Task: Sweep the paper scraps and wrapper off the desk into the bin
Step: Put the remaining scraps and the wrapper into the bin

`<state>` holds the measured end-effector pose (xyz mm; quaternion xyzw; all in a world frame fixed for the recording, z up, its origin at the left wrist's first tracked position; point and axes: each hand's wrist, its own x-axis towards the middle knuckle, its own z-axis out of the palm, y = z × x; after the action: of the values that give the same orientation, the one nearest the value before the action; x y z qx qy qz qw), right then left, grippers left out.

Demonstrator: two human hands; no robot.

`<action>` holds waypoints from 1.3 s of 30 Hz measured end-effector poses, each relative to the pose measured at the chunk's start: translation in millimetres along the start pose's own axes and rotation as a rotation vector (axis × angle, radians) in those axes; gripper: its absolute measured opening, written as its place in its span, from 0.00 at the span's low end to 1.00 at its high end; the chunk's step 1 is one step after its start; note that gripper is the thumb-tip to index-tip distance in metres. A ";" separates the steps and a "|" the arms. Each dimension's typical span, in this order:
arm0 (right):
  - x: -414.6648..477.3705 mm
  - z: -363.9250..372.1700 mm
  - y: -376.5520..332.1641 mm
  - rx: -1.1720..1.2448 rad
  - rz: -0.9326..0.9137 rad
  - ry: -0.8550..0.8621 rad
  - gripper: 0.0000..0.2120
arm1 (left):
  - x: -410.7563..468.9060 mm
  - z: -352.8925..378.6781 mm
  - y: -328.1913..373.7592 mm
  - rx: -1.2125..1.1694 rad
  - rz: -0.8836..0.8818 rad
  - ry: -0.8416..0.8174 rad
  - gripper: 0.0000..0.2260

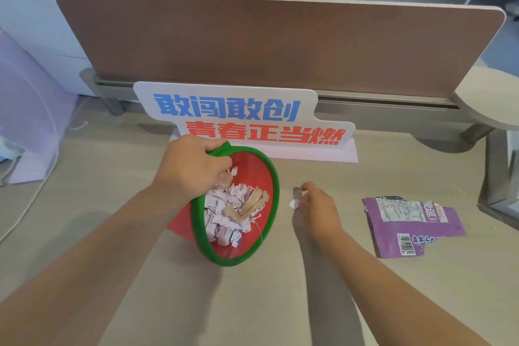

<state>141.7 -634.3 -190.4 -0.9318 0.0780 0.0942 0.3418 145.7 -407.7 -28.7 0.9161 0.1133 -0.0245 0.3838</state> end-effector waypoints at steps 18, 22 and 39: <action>-65.9 -9.3 -108.4 0.040 -0.523 -0.173 0.11 | -16.6 6.3 14.0 0.042 0.079 -0.027 0.17; -75.4 -23.9 -91.6 0.238 -0.368 0.127 0.05 | -19.2 7.1 16.6 0.029 0.093 -0.038 0.17; 3.7 -7.2 18.0 -0.006 0.212 0.044 0.07 | -17.3 8.6 16.2 -0.035 0.066 -0.012 0.10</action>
<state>142.4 -652.9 -197.1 -0.9212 0.1832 0.1093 0.3254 132.8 -428.1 -21.2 0.9124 0.0812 -0.0153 0.4009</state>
